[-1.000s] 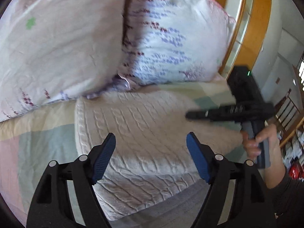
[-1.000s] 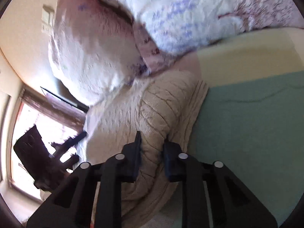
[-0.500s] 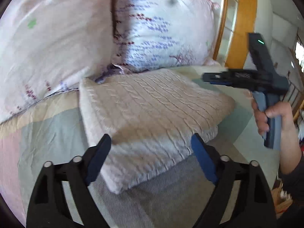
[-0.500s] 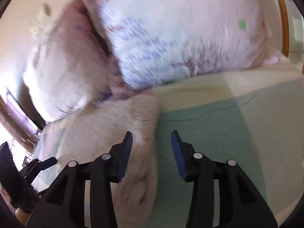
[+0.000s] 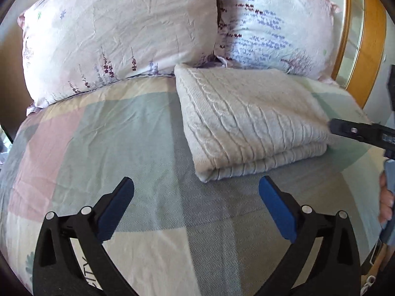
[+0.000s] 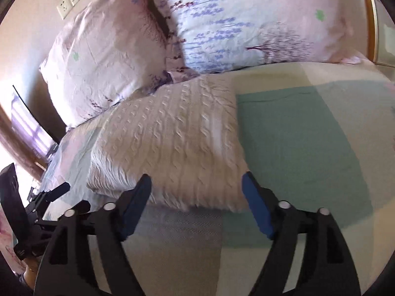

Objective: Fold small clothes

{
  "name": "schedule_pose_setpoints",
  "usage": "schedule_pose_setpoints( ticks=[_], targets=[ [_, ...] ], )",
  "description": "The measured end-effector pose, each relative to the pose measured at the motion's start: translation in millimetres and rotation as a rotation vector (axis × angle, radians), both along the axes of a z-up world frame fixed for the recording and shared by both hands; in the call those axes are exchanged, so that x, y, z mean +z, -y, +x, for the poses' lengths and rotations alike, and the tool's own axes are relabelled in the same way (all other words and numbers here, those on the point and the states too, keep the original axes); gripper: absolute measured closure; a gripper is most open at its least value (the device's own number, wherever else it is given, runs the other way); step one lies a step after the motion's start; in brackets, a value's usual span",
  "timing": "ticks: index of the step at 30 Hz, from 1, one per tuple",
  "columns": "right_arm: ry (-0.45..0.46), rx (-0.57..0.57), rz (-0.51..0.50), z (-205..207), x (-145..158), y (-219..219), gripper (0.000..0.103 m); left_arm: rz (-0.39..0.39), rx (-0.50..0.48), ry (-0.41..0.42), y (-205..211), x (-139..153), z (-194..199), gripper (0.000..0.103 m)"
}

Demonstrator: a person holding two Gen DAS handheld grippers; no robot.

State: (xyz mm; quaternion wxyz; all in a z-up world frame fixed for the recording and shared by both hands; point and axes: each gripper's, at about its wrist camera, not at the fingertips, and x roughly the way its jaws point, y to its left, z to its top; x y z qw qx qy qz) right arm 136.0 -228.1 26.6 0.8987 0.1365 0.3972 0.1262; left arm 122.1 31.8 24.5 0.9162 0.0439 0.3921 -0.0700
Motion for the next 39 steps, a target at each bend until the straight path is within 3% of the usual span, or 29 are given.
schedule_pose_setpoints(
  ticks=[5, 8, 12, 18, 39],
  targets=[
    [-0.083, -0.013, -0.119, -8, -26, -13, 0.021, 0.016, 0.030, -0.075, 9, -13, 6, 0.002],
    [-0.073, 0.001, -0.212, -8, -24, -29, 0.016, 0.011, 0.048, -0.129, 13, -24, 10, 0.002],
    [-0.048, 0.006, -0.346, -8, -31, -52, 0.008, 0.034, 0.052, -0.119, 13, -26, 7, 0.002],
    [-0.069, -0.012, -0.331, -6, -34, -46, 0.001, 0.024, 0.047, -0.123, 12, -27, 8, 0.002],
    [-0.072, -0.011, -0.332, -7, -35, -49, 0.001, 0.025, 0.051, -0.122, 13, -27, 7, 0.002]
  ],
)
